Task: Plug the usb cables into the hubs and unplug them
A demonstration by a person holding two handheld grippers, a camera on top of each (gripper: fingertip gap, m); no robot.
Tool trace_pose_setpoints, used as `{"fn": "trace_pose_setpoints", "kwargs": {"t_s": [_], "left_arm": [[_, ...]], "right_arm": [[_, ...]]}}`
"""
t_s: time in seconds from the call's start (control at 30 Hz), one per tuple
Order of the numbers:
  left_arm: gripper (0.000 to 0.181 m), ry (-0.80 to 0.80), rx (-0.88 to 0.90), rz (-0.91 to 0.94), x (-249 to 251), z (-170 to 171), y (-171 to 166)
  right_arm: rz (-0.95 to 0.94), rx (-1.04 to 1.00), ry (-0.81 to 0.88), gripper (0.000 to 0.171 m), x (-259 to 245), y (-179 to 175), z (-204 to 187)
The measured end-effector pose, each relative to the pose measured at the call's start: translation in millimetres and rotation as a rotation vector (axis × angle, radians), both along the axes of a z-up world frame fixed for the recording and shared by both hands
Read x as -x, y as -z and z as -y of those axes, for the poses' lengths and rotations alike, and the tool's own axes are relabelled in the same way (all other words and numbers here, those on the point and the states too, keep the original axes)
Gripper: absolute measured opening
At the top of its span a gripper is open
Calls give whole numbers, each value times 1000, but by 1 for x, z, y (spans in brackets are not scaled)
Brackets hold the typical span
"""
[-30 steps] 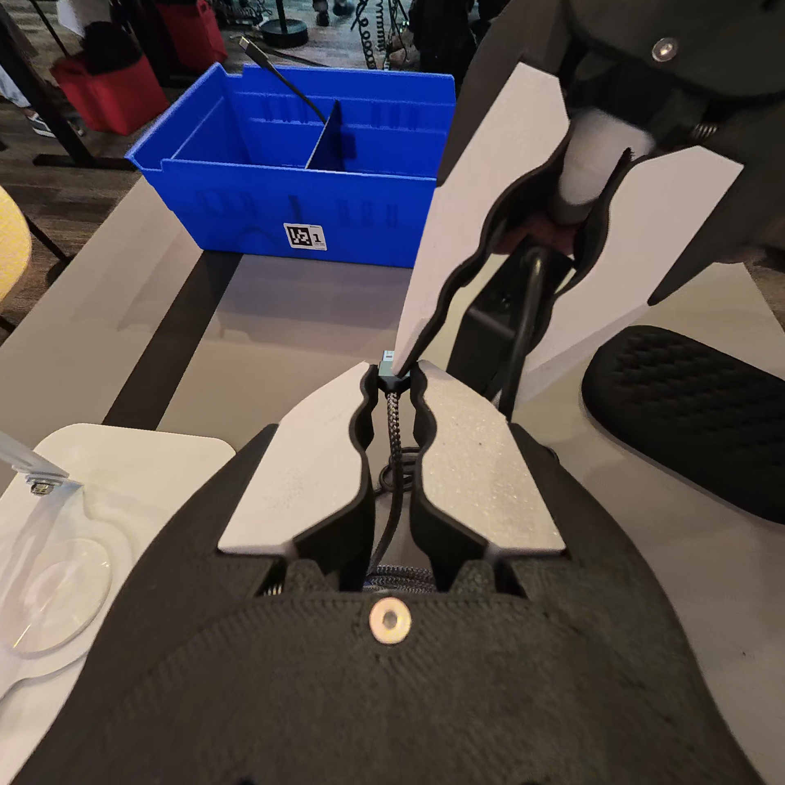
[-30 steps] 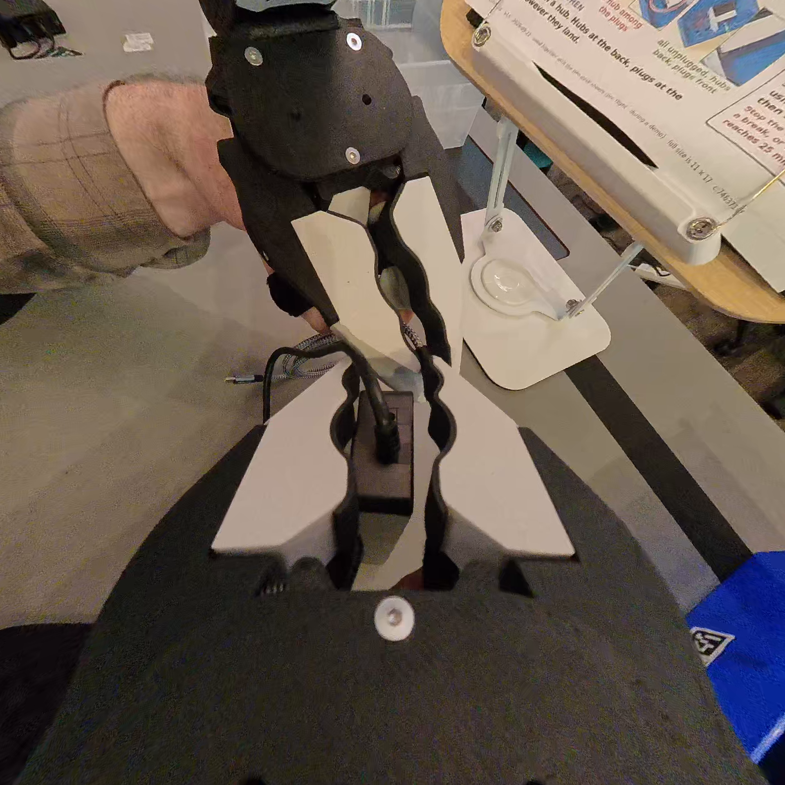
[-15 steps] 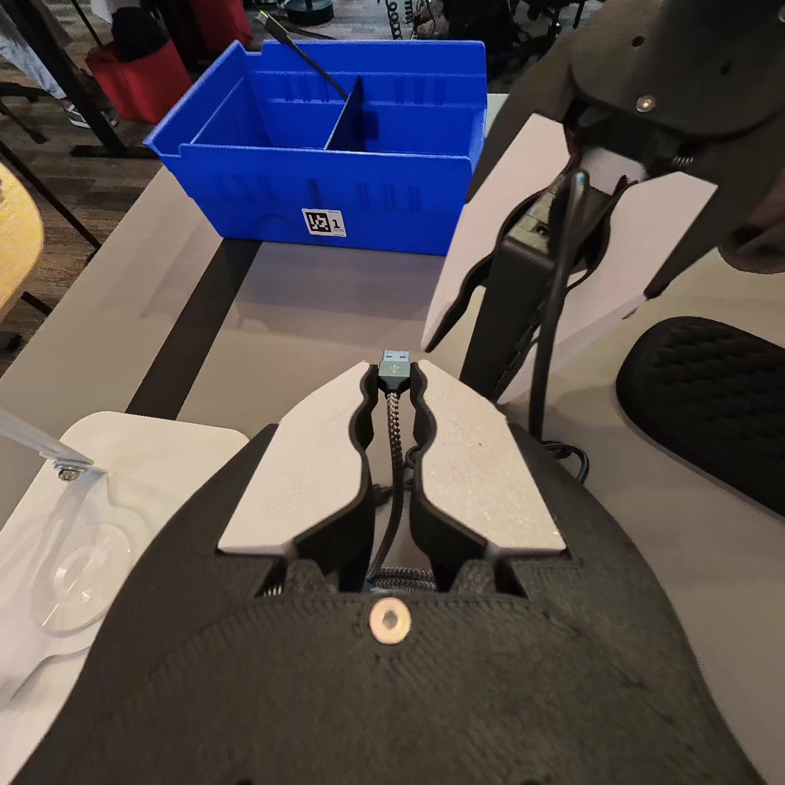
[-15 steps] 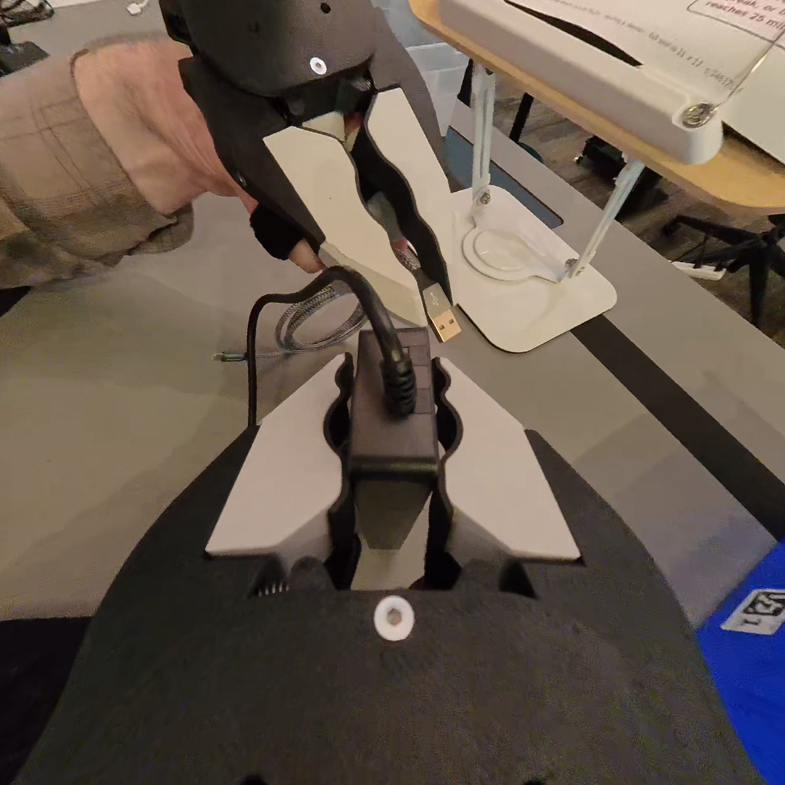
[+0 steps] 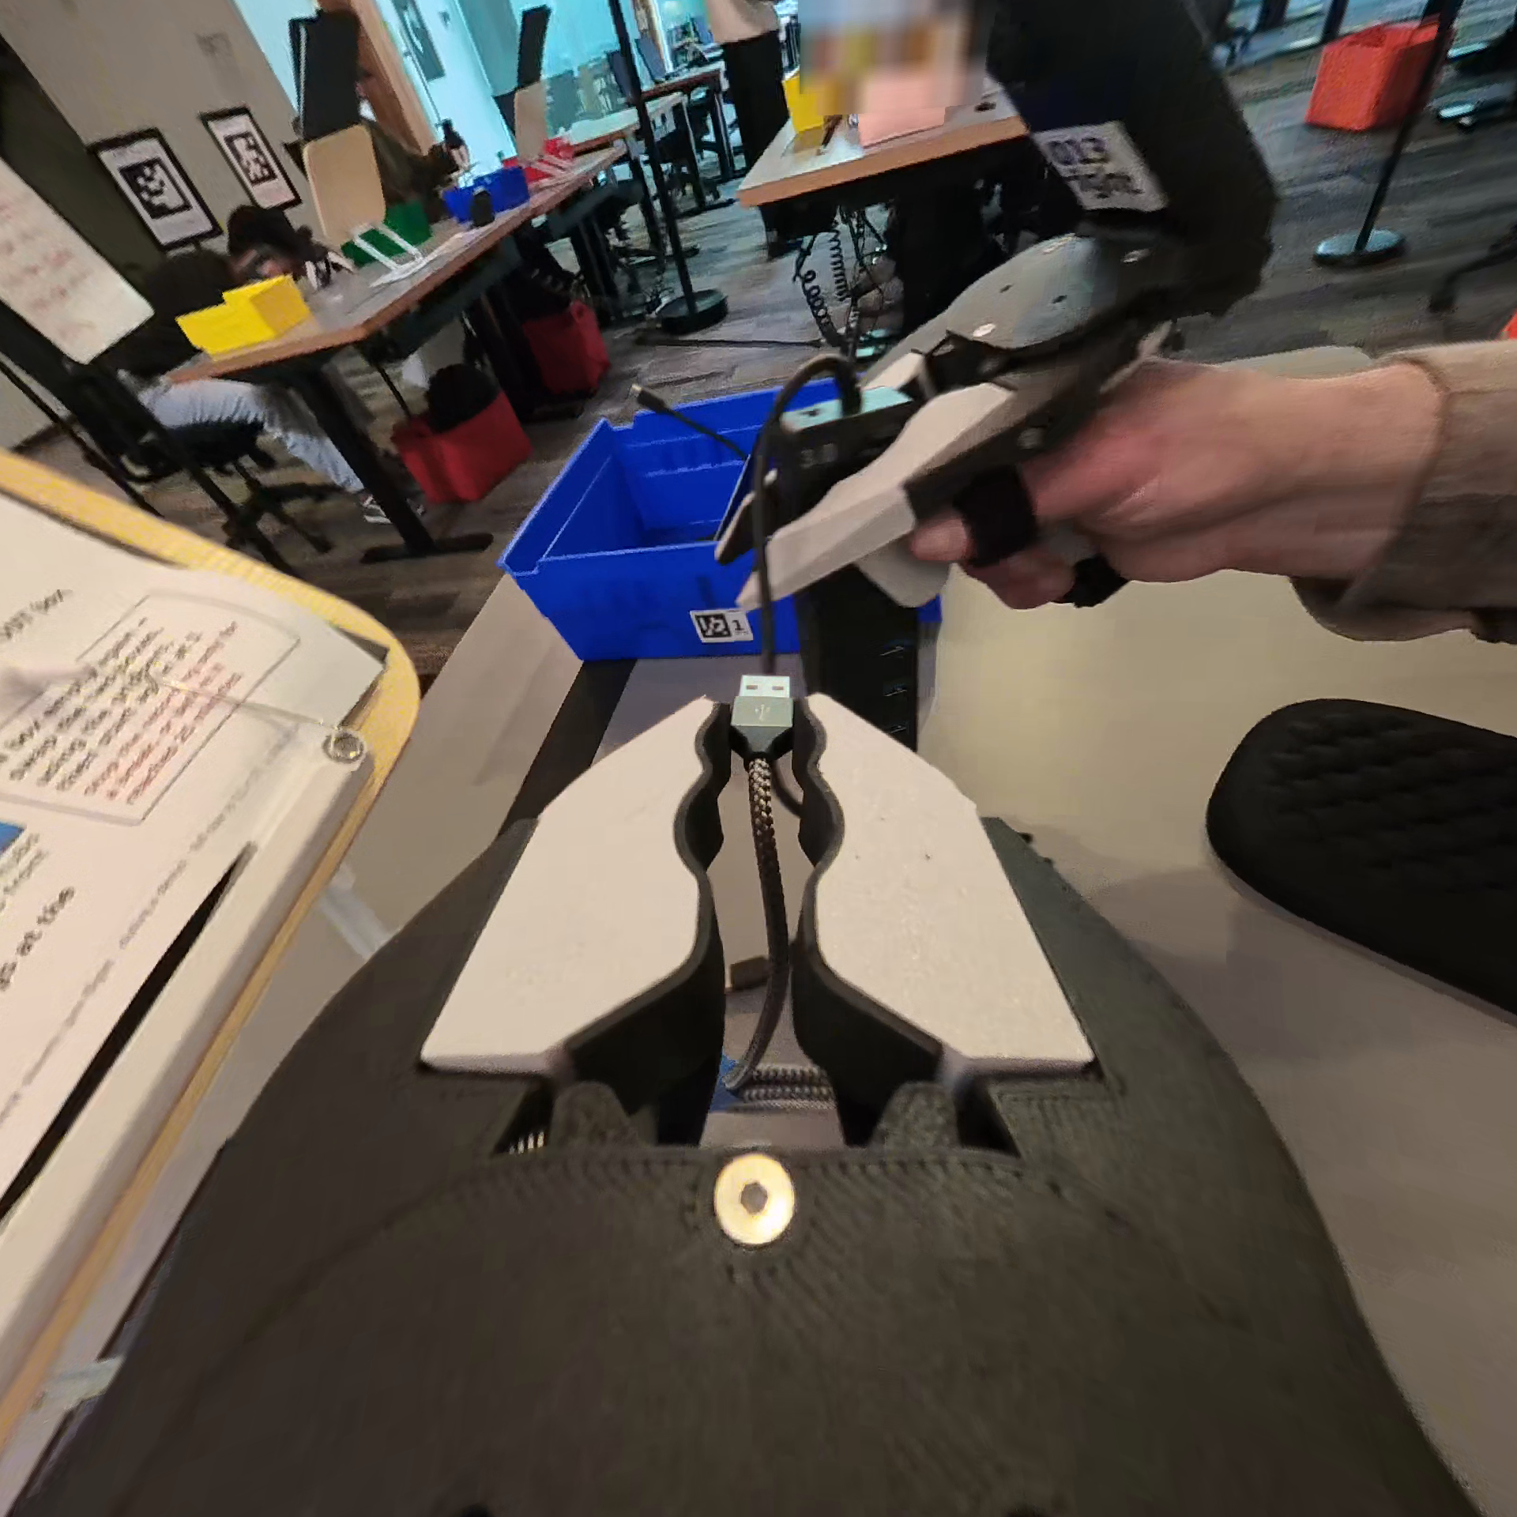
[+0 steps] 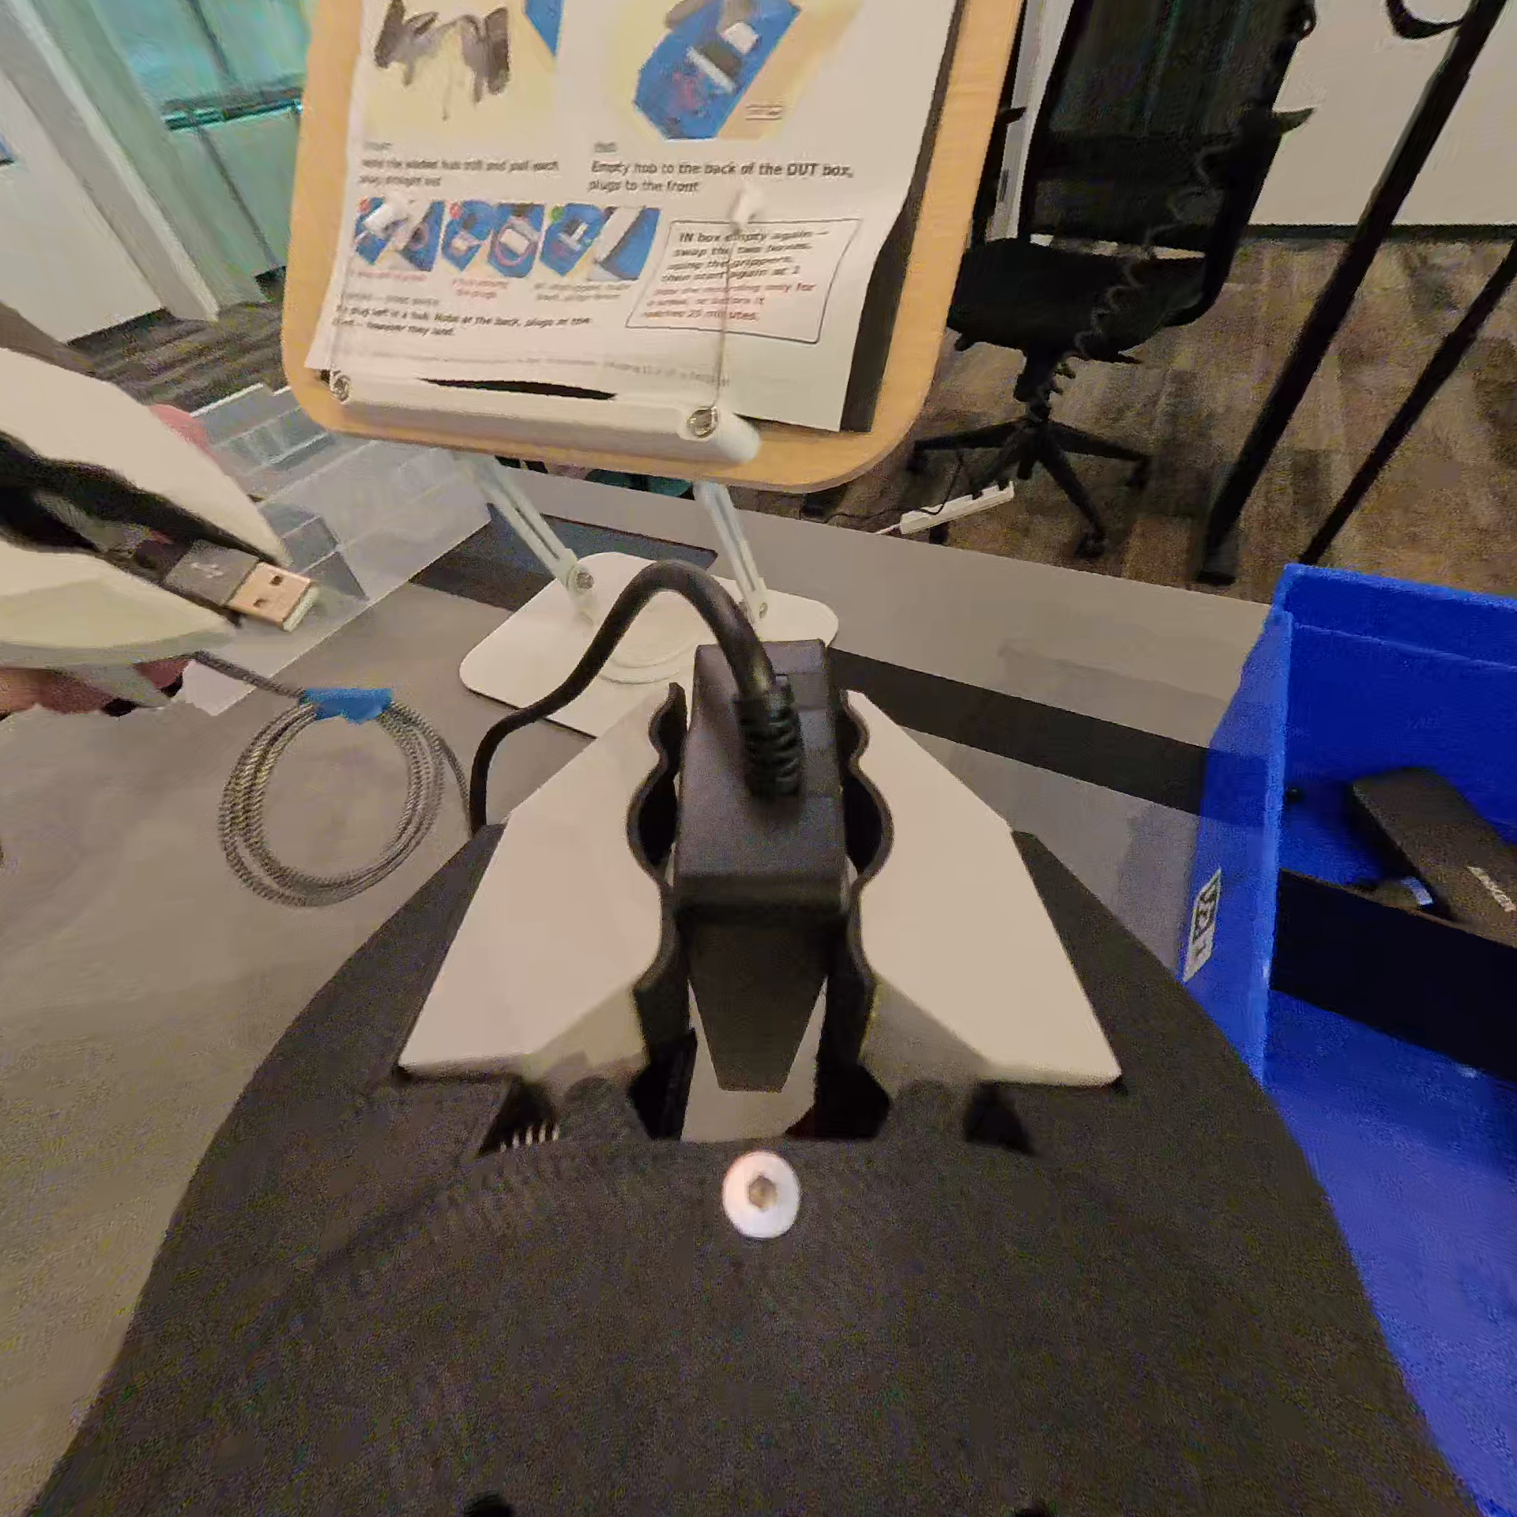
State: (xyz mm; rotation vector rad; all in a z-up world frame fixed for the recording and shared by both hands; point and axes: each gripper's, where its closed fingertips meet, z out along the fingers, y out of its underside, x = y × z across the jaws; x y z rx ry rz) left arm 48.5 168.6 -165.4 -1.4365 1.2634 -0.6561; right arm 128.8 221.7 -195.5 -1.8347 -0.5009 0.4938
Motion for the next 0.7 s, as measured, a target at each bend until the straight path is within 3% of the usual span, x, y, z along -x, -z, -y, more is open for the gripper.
{"fn": "trace_pose_setpoints", "kwargs": {"t_s": [0.03,0.27,0.57,0.7], "left_arm": [[14,-3,-27,-4,-3,3,-3],[14,79,-15,-33,-23,21,6],[14,30,65,-229,-47,-1,95],[14,36,104,-223,-56,-2,112]], "right_arm": [[-8,9,11,34,-2,0,-2],[-33,98,57,34,1,12,-5],[-40,102,106,35,18,36,10],[-60,92,97,36,24,34,14]]}}
